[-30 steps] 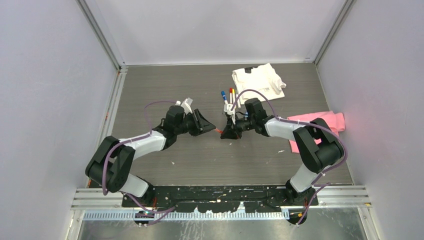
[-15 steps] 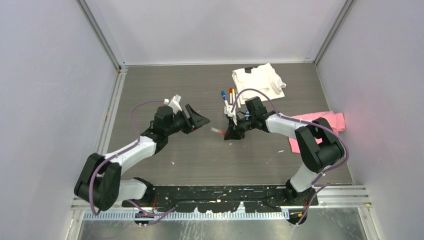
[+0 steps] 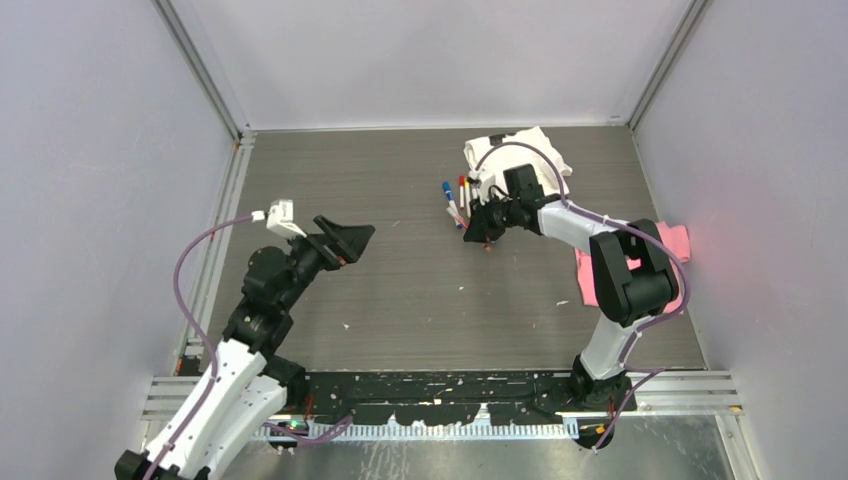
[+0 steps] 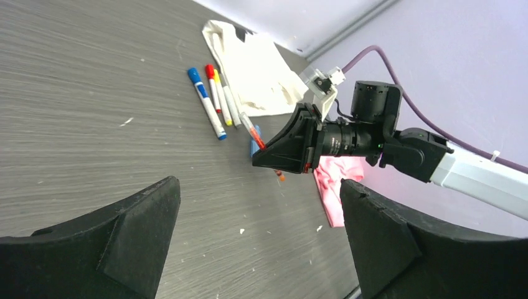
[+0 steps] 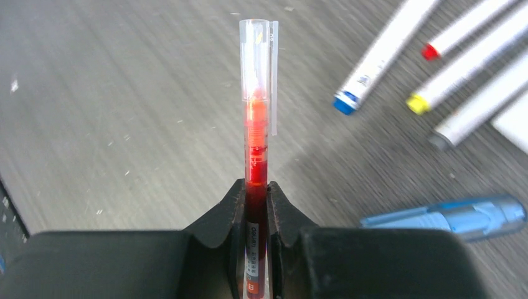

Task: Insert the pens into the pen caps
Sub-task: Place the pen at the center of the board.

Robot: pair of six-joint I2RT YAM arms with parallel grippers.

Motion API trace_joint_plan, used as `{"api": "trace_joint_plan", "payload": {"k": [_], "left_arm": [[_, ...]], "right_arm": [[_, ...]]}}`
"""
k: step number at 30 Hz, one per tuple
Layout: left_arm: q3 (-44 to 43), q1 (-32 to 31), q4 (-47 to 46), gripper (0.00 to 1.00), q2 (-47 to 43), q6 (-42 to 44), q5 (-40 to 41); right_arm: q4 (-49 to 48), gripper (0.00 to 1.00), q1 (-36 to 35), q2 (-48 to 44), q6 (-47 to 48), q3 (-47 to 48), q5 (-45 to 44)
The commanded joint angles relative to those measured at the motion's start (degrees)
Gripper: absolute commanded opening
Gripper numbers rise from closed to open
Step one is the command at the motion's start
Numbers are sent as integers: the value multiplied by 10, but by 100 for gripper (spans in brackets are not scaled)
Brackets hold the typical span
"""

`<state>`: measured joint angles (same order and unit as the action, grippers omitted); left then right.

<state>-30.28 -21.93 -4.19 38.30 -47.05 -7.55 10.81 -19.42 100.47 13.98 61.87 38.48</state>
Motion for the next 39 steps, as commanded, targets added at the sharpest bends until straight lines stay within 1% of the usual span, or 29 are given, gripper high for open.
{"api": "trace_joint_plan", "payload": {"k": [1,3,7,10,14,17,20,25,28,30,33,36,38,39], "left_arm": [[26,5,73,100,-71,17,84],[31,6,90,100,-86,12,86],[42,6,100,100,-97,-2,80],[46,6,97,100,-99,-8,78],[42,6,98,100,-98,-9,78],[37,6,107,100,-102,-6,57],[35,6,119,100,-116,-4,53],[21,6,141,100,-129,2,43],[-10,6,169,100,-113,13,27],[-47,6,198,100,-92,37,8],[-115,6,255,100,-54,71,-15],[-189,6,323,100,-14,103,-18],[-236,6,357,100,13,123,-23],[-268,6,363,100,23,133,-29]], "right_arm": [[-9,5,-18,19,-131,30,-139],[-4,7,-35,29,-139,40,-194],[29,11,-65,44,-140,68,-243],[38,14,-95,56,-168,86,-298],[82,16,-109,106,-217,157,-347],[110,18,-115,144,-212,199,-364],[127,23,-116,155,-207,214,-369],[136,33,-115,145,-199,211,-365],[138,39,-114,128,-189,207,-354],[144,41,-114,110,-171,208,-350],[183,46,-102,61,-108,220,-323],[283,51,-71,8,2,262,-263],[325,54,-38,-40,55,270,-226],[335,61,-18,-66,70,271,-213]]}}
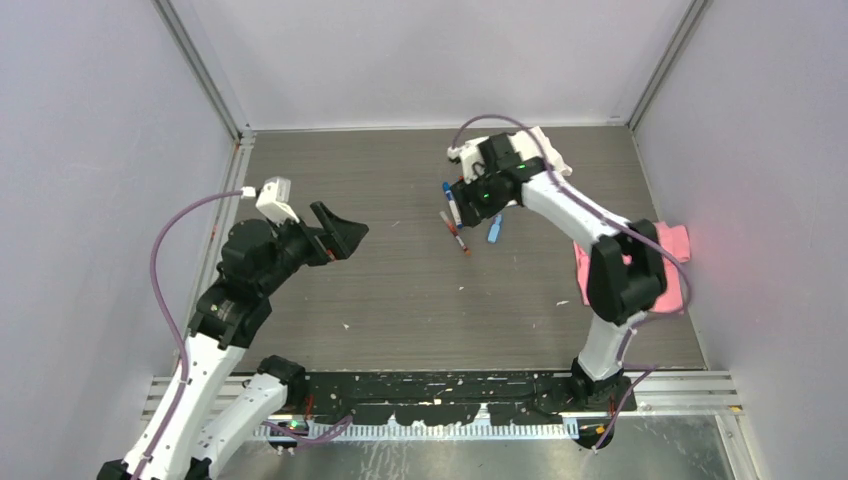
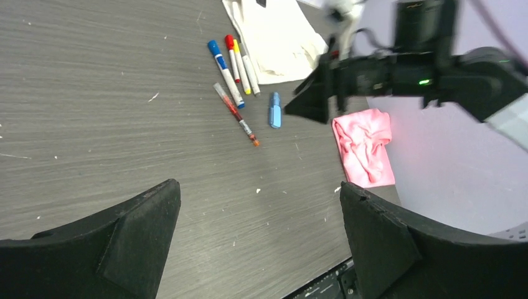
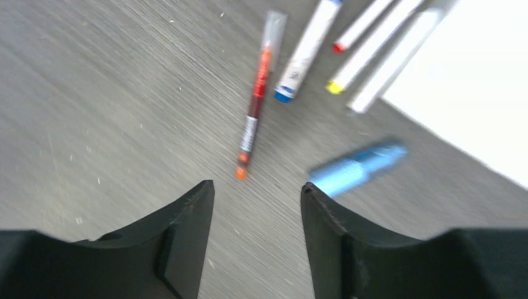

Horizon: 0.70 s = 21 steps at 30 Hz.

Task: Insert the pens into the pen caps
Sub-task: Place the pen at the center of the board, then reset both arms

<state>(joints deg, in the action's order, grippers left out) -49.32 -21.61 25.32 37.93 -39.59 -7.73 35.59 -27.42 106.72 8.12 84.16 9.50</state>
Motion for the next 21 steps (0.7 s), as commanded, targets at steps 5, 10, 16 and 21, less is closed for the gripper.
{"api": "trace_joint_plan", "payload": {"k": [5,10,16,21], "left_arm": [[-229,12,110,100,90,125,-35],[-389,50,179,100,190,164,-78],[-502,87,218,100,247,144,-118],[-535,87,219,100,246,134,-125]], "right_arm": [[129,100,205,-213,77,115,149],[147,100,304,-243,-46,224,179],[189,100,362,-274,-59,316,195],[152,100,395,-281,-177,340,193]]}}
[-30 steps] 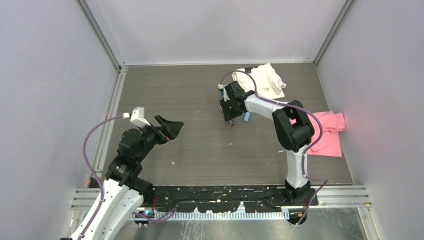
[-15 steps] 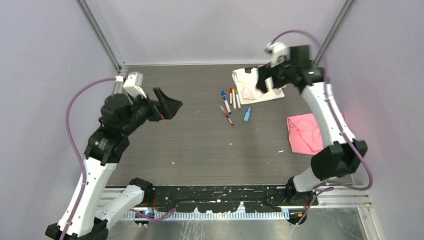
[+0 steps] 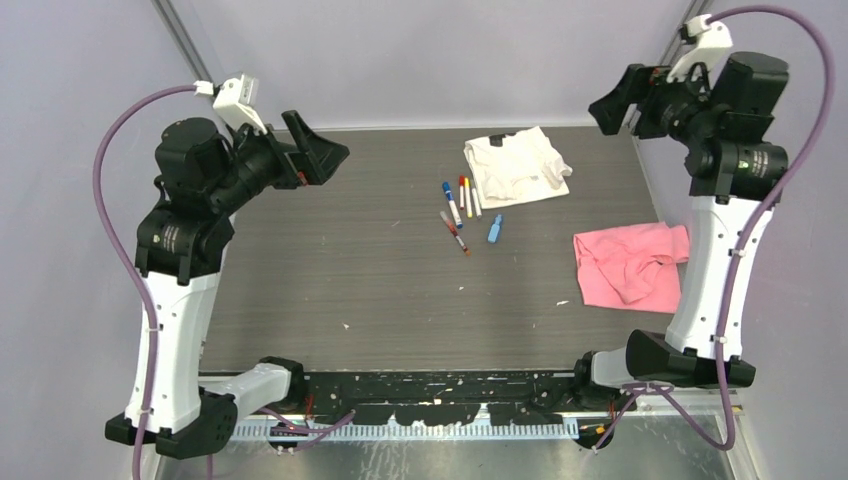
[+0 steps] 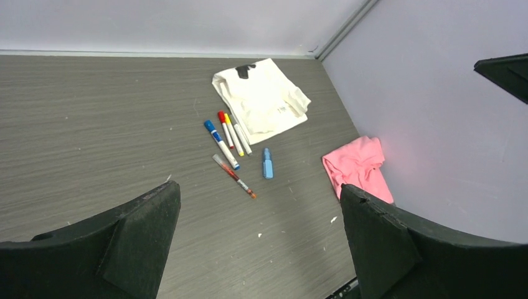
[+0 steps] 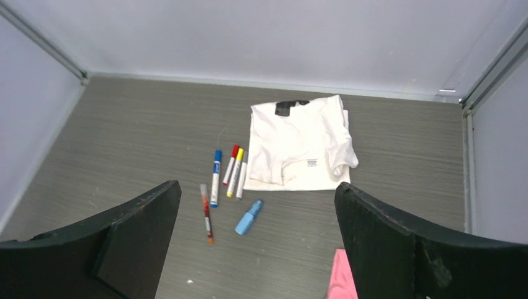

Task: Insert the pens into the pen caps
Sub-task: Reset both arms

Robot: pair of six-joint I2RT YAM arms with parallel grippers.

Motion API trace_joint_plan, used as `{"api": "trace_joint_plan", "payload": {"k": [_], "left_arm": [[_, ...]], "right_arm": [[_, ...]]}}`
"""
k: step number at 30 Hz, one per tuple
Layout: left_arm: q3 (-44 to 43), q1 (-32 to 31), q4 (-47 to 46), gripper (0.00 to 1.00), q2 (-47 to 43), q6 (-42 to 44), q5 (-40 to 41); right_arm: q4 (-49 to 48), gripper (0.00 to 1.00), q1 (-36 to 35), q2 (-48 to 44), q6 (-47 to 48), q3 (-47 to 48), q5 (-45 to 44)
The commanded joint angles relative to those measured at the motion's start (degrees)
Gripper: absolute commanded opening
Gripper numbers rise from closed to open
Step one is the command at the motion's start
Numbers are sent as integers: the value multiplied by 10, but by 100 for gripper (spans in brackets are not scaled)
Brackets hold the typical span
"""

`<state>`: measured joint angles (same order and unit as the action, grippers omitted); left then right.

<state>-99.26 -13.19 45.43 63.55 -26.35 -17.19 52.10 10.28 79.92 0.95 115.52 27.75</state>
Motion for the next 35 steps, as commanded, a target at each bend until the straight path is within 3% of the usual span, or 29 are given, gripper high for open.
{"api": "trace_joint_plan", "payload": {"k": [1,9,20,35], "left_arm": [[-38,3,18,100,-12,0,-30],[-65,1,36,100,-12,19,-10],[-30,1,37,100,-21,27,-6],[28,1,20,100,-48,28,-19]], "right_arm": [[-17,100,23,-13,-126,29,10],[-17,100,44,-1,-175,66,21],[-7,100,55,7,-143,69,51],[-11,100,63,11,-135,52,28]]}}
